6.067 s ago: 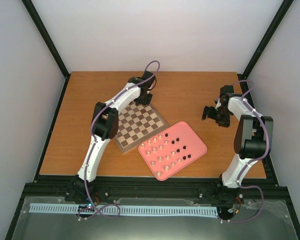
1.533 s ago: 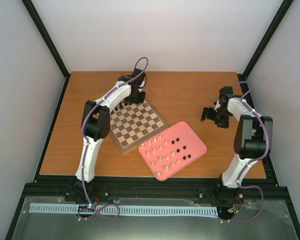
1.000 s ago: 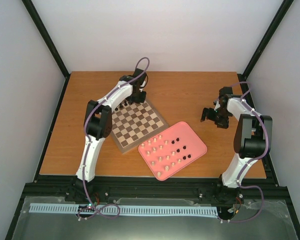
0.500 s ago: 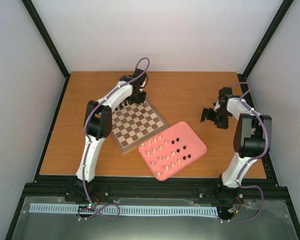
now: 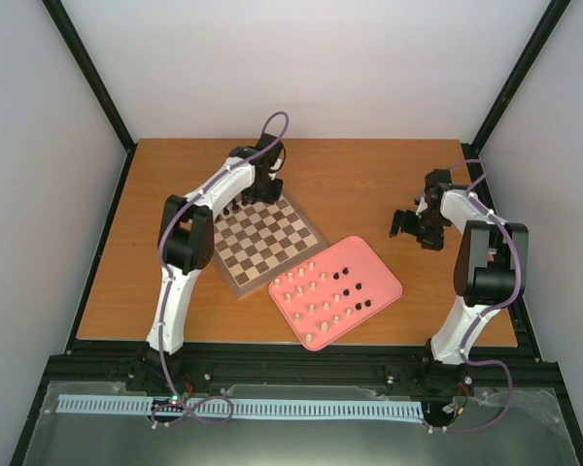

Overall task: Set up the chess pieces on the board
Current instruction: Place the chess piece on the chessboard, then pick up the chess piece from the storage box, then place the chess piece on the chessboard, then pick up the chess piece from the storage box.

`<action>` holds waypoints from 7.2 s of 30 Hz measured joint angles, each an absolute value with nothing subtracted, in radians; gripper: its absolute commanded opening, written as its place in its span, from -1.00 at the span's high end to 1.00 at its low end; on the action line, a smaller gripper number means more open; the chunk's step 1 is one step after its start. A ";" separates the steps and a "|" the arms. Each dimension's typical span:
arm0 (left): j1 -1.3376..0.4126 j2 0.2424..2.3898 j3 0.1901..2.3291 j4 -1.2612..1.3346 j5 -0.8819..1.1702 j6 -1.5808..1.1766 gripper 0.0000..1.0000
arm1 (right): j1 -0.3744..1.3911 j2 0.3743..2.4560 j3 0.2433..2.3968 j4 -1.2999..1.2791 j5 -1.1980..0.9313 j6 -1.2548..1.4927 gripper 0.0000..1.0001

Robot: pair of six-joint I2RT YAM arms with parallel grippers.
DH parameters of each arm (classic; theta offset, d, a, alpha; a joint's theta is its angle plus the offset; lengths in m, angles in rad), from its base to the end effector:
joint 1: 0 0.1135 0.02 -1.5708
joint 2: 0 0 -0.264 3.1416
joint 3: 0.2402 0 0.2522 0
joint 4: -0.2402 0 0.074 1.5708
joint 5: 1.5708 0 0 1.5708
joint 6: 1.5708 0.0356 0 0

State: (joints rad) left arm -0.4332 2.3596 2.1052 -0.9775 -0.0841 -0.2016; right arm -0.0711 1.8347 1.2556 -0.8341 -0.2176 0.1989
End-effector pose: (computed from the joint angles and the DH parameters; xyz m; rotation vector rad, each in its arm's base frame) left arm 0.4513 -0.2054 0.1927 0.3028 2.7771 -0.0375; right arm 0.3435 -0.0168 0.1771 0.3756 2.9560 0.3398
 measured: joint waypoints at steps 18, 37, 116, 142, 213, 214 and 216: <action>-0.782 1.939 1.756 -0.987 -0.020 -0.142 -0.27 | -0.071 1.835 1.263 -0.834 -0.218 0.199 -1.00; -0.944 2.215 1.958 -0.996 0.108 -0.073 -0.13 | -0.071 1.834 1.263 -0.833 -0.218 0.199 -1.00; -0.419 2.203 1.937 -1.003 -0.089 -0.109 0.97 | -0.071 1.828 1.250 -0.821 -0.225 0.199 -1.00; -0.421 2.304 1.980 -0.961 -0.174 -0.122 0.86 | -0.071 1.837 1.250 -0.823 -0.225 0.198 -1.00; -0.949 2.181 1.794 -0.982 0.074 -0.055 -0.11 | -0.070 1.833 1.250 -0.822 -0.225 0.198 -1.00; -0.949 2.187 1.790 -0.980 0.075 -0.054 -0.11 | -0.069 1.830 1.247 -0.822 -0.225 0.198 -1.00; -0.949 2.189 1.788 -0.973 0.075 -0.055 -0.09 | -0.069 1.823 1.240 -0.822 -0.225 0.198 -1.00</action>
State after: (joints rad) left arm -0.9493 2.1895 1.7882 -0.9733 0.0753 -0.0547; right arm -0.0692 1.8233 1.2400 -0.8219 -0.2253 0.1978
